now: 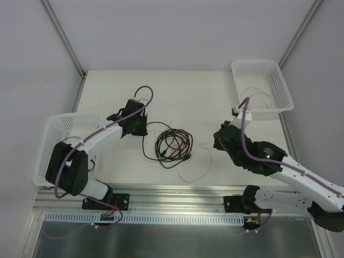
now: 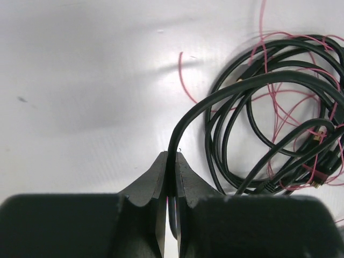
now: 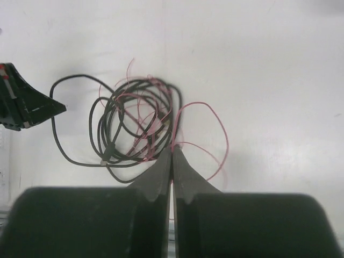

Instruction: Untangle the cables

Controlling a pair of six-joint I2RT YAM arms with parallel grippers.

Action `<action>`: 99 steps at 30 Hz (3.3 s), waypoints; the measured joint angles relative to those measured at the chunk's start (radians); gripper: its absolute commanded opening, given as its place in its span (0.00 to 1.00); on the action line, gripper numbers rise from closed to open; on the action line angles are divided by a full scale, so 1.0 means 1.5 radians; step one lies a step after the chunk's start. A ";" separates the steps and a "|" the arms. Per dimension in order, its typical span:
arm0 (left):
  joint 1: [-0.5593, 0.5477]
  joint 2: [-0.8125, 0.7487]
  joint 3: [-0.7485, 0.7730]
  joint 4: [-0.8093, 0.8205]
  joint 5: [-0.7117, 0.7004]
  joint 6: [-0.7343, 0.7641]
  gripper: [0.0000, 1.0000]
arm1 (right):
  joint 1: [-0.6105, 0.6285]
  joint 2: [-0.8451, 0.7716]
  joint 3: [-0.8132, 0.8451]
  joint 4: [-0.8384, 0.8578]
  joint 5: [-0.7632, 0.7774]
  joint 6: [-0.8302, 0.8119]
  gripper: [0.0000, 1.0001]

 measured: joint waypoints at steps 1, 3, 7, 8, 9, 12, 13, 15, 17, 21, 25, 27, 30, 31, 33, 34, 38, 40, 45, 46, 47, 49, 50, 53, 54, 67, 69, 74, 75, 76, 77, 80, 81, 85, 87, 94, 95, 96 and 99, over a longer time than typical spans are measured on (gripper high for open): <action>0.019 0.000 0.000 -0.002 0.000 -0.001 0.02 | -0.006 -0.014 0.037 -0.021 0.011 -0.036 0.01; 0.047 0.000 0.000 -0.007 0.000 -0.001 0.02 | -0.018 -0.035 0.108 -0.046 0.032 -0.104 0.01; 0.072 -0.005 0.001 -0.019 -0.018 0.000 0.02 | -0.028 -0.059 0.247 -0.075 0.048 -0.233 0.01; 0.073 -0.006 0.002 -0.020 -0.022 0.001 0.02 | -0.029 -0.061 0.285 -0.079 0.050 -0.265 0.01; 0.075 -0.007 0.004 -0.022 -0.025 0.001 0.03 | -0.030 -0.062 0.320 -0.079 0.052 -0.294 0.01; 0.075 -0.009 0.007 -0.026 -0.037 0.006 0.03 | -0.032 -0.064 0.416 -0.077 0.059 -0.371 0.01; 0.075 -0.009 0.008 -0.028 -0.041 0.008 0.03 | -0.033 -0.064 0.439 -0.073 0.062 -0.394 0.01; 0.075 -0.009 0.009 -0.031 -0.050 0.010 0.03 | -0.033 -0.067 0.470 -0.064 0.070 -0.437 0.01; 0.075 -0.009 0.011 -0.036 -0.053 0.011 0.04 | -0.033 -0.071 0.477 -0.050 0.077 -0.464 0.01; 0.075 -0.009 0.012 -0.040 -0.051 0.011 0.10 | -0.034 -0.084 0.428 -0.022 0.096 -0.492 0.01; 0.075 -0.009 0.012 -0.041 -0.046 0.013 0.29 | -0.051 -0.079 0.320 -0.013 0.105 -0.496 0.01; 0.075 -0.009 0.012 -0.041 -0.043 0.013 0.35 | -0.082 -0.069 0.273 -0.012 0.098 -0.495 0.01; 0.075 -0.011 0.013 -0.043 -0.031 0.014 0.50 | -0.143 -0.051 0.228 -0.008 0.066 -0.489 0.01; 0.075 -0.014 0.013 -0.044 -0.028 0.013 0.54 | -0.167 -0.045 0.218 -0.007 0.050 -0.487 0.01; 0.075 -0.021 0.013 -0.044 -0.025 0.017 0.66 | -0.211 -0.032 0.213 0.000 0.019 -0.487 0.01; 0.075 -0.026 0.013 -0.045 -0.024 0.017 0.71 | -0.232 -0.025 0.213 0.010 0.006 -0.487 0.01; 0.075 -0.049 0.013 -0.045 -0.014 0.018 0.97 | -0.304 0.018 0.243 0.036 -0.056 -0.496 0.01; 0.075 -0.062 0.013 -0.045 -0.011 0.017 0.99 | -0.336 0.054 0.282 0.052 -0.081 -0.506 0.01; 0.075 -0.080 0.013 -0.044 0.005 0.018 0.99 | -0.426 0.157 0.410 0.105 -0.135 -0.538 0.01; 0.075 -0.080 0.013 -0.044 0.009 0.018 0.99 | -0.446 0.179 0.440 0.113 -0.142 -0.545 0.01; 0.075 -0.081 0.013 -0.044 0.012 0.018 0.99 | -0.468 0.201 0.468 0.128 -0.147 -0.553 0.01; 0.075 -0.081 0.013 -0.044 0.021 0.018 0.99 | -0.509 0.244 0.520 0.153 -0.159 -0.564 0.01; 0.075 -0.081 0.013 -0.044 0.024 0.018 0.99 | -0.524 0.261 0.539 0.167 -0.162 -0.569 0.01; 0.075 -0.082 0.013 -0.044 0.042 0.019 0.99 | -0.585 0.316 0.592 0.212 -0.177 -0.580 0.01; 0.075 -0.083 0.013 -0.044 0.048 0.019 0.99 | -0.603 0.330 0.602 0.228 -0.179 -0.582 0.01; 0.075 -0.175 -0.008 0.013 0.161 0.048 0.99 | -0.752 0.559 0.605 0.331 -0.231 -0.571 0.21; 0.075 -0.176 -0.011 0.020 0.166 0.049 0.99 | -0.763 0.605 0.595 0.327 -0.234 -0.561 0.49; 0.075 -0.176 -0.014 0.023 0.179 0.052 0.99 | -0.782 0.676 0.549 0.292 -0.251 -0.524 0.81; 0.075 -0.176 -0.014 0.024 0.180 0.052 0.99 | -0.785 0.678 0.535 0.284 -0.258 -0.518 0.85; 0.075 -0.176 -0.014 0.025 0.180 0.053 0.99 | -0.786 0.678 0.523 0.275 -0.267 -0.511 0.87; 0.075 -0.176 -0.014 0.025 0.181 0.053 0.99 | -0.787 0.678 0.516 0.269 -0.275 -0.503 0.87; 0.075 -0.176 -0.015 0.027 0.183 0.055 0.99 | -0.781 0.662 0.495 0.261 -0.312 -0.483 0.90; 0.075 -0.176 -0.015 0.027 0.183 0.056 0.99 | -0.775 0.649 0.483 0.256 -0.325 -0.478 0.90; 0.075 -0.179 -0.015 0.032 0.195 0.062 0.99 | -0.723 0.573 0.428 0.229 -0.374 -0.467 0.90; 0.075 -0.181 -0.015 0.034 0.202 0.065 0.99 | -0.677 0.528 0.406 0.206 -0.423 -0.465 0.89; 0.075 -0.191 -0.016 0.038 0.265 0.081 0.94 | -0.473 0.387 0.270 0.176 -0.580 -0.448 0.84; 0.075 -0.191 -0.016 0.038 0.276 0.083 0.94 | -0.445 0.378 0.249 0.171 -0.594 -0.445 0.83; 0.075 -0.192 -0.016 0.040 0.292 0.086 0.93 | -0.412 0.369 0.225 0.176 -0.606 -0.437 0.83; 0.075 -0.197 -0.019 0.047 0.337 0.099 0.90 | -0.343 0.346 0.139 0.194 -0.618 -0.402 0.81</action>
